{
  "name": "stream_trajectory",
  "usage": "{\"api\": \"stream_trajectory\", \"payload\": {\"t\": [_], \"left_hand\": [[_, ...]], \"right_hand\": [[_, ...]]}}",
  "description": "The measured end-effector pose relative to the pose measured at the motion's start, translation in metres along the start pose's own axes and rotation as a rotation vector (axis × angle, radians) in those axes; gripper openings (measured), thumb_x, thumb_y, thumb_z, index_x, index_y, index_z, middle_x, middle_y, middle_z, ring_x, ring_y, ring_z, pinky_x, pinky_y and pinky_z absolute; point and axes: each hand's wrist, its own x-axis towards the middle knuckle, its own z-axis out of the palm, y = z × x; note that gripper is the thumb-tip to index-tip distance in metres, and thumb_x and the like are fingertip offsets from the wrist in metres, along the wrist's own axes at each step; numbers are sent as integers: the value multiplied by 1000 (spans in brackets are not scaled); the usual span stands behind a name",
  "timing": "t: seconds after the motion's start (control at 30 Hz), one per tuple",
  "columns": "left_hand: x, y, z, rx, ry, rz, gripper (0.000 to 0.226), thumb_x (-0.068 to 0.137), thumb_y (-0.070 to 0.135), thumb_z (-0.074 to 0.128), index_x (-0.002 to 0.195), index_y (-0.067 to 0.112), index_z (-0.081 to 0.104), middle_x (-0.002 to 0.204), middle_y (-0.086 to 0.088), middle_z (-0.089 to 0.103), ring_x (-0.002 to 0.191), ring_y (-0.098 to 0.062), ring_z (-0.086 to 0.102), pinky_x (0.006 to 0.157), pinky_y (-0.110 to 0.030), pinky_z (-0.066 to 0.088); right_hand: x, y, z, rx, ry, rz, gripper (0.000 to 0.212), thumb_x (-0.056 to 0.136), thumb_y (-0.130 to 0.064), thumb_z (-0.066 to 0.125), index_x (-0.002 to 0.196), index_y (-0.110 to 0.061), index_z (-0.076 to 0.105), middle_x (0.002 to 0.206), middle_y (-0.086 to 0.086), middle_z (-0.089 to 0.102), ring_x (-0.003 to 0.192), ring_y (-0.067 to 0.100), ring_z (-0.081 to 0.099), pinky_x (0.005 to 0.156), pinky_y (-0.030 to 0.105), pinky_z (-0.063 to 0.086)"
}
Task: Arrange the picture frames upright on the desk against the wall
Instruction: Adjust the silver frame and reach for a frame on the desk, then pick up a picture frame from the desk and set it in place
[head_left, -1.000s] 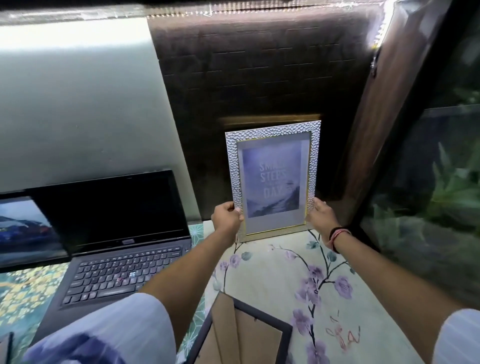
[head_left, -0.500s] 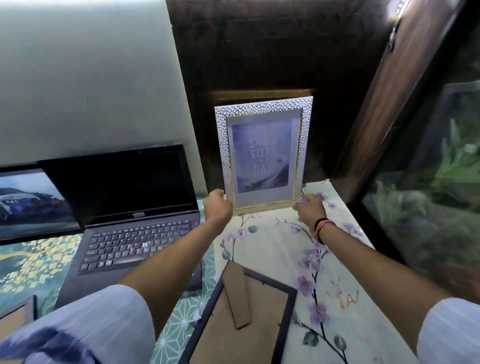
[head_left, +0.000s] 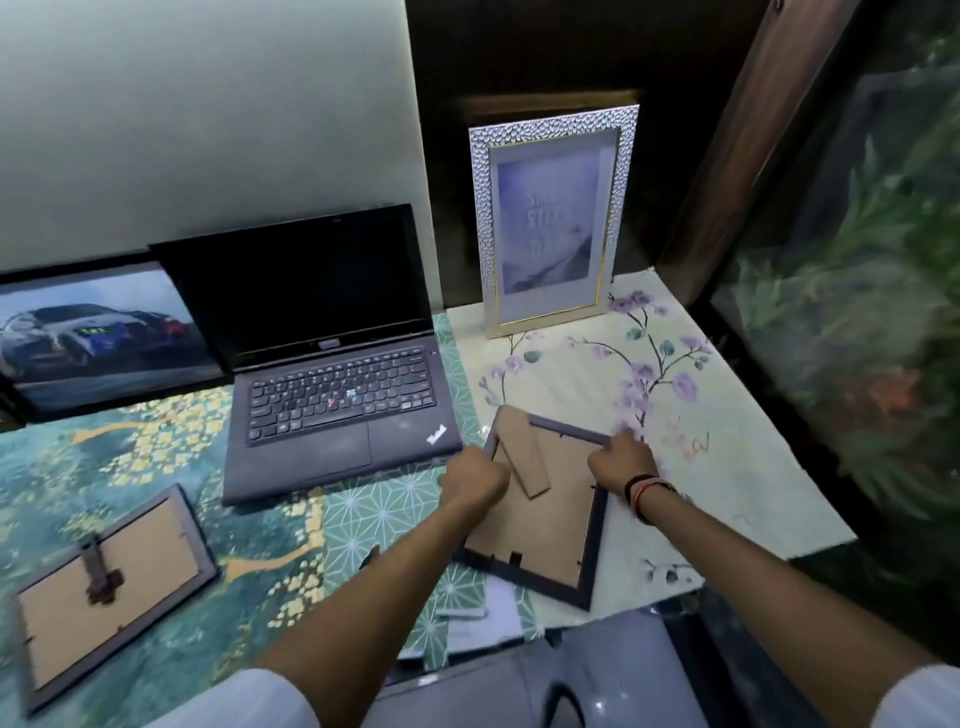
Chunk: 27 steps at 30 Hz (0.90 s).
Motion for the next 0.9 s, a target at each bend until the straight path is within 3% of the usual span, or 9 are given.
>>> {"api": "stream_trajectory", "payload": {"t": [0.23, 0.37, 0.43, 0.5, 0.6, 0.67, 0.73, 0.83, 0.9], "left_hand": [[-36, -11, 7, -46, -70, -48, 60, 90, 23, 48, 149, 11, 41, 155, -19, 34, 141, -41, 34, 110, -52, 40], [-34, -22, -2, -151, -81, -21, 65, 81, 31, 48, 143, 14, 47, 147, -19, 44, 132, -42, 46, 107, -50, 44], [-27, -27, -9, -299, -131, -18, 56, 80, 28, 48, 133, 11, 55, 130, -15, 58, 114, -35, 60, 96, -45, 53], [-20, -26, -15, -504, -233, -46, 44, 84, 18, 46, 122, 4, 61, 110, -17, 67, 91, -30, 65, 77, -36, 57], [-23, -14, -26, -651, -308, -52, 28, 93, 2, 38, 105, 4, 63, 90, -16, 68, 71, -27, 65, 56, -28, 54], [-23, -4, -34, -707, -353, -57, 27, 95, 0, 35, 103, 10, 59, 85, -12, 62, 66, -24, 62, 49, -27, 53], [-18, 7, -45, -748, -393, -100, 19, 94, 0, 37, 98, 12, 51, 77, -9, 53, 57, -19, 53, 41, -23, 49], [1, 21, -56, -752, -456, -183, 8, 92, 1, 41, 88, 4, 47, 77, -17, 57, 41, -14, 47, 36, -19, 44], [12, 29, -60, -759, -485, -204, 11, 88, 2, 44, 83, -1, 55, 81, -20, 62, 35, -14, 48, 36, -19, 44]], "right_hand": [[-36, 11, 18, 147, 10, 159, 55, 82, -25, 54, 131, -1, 48, 127, 20, 59, 116, 37, 58, 90, 37, 49], [-28, 31, -1, 396, -11, 183, 33, 75, -25, 50, 109, -24, 48, 108, 12, 57, 84, 28, 55, 72, 38, 54], [-41, 34, -16, 558, -42, 187, 34, 89, -11, 39, 117, -26, 51, 89, 15, 59, 63, 25, 50, 60, 33, 48], [-50, 38, -25, 599, -133, 118, 46, 95, 3, 30, 124, -25, 53, 76, 14, 58, 58, 23, 48, 60, 34, 47], [-58, 39, -33, 567, -265, -102, 44, 99, 6, 37, 128, -17, 61, 66, 6, 62, 59, 21, 52, 58, 31, 50], [-57, 44, -40, 450, -267, -248, 34, 98, -3, 56, 131, -9, 62, 82, 7, 67, 66, 14, 59, 58, 22, 51], [-51, 47, -47, 385, -253, -334, 38, 92, 4, 63, 128, -8, 62, 109, 12, 64, 83, 17, 64, 67, 24, 58], [-38, 48, -51, 206, -107, -519, 24, 94, -20, 66, 118, -25, 69, 110, 14, 63, 92, 23, 65, 78, 34, 57], [-29, 46, -52, 126, -86, -554, 15, 95, -25, 65, 109, -24, 71, 112, 5, 61, 105, 15, 59, 91, 26, 46]]}}
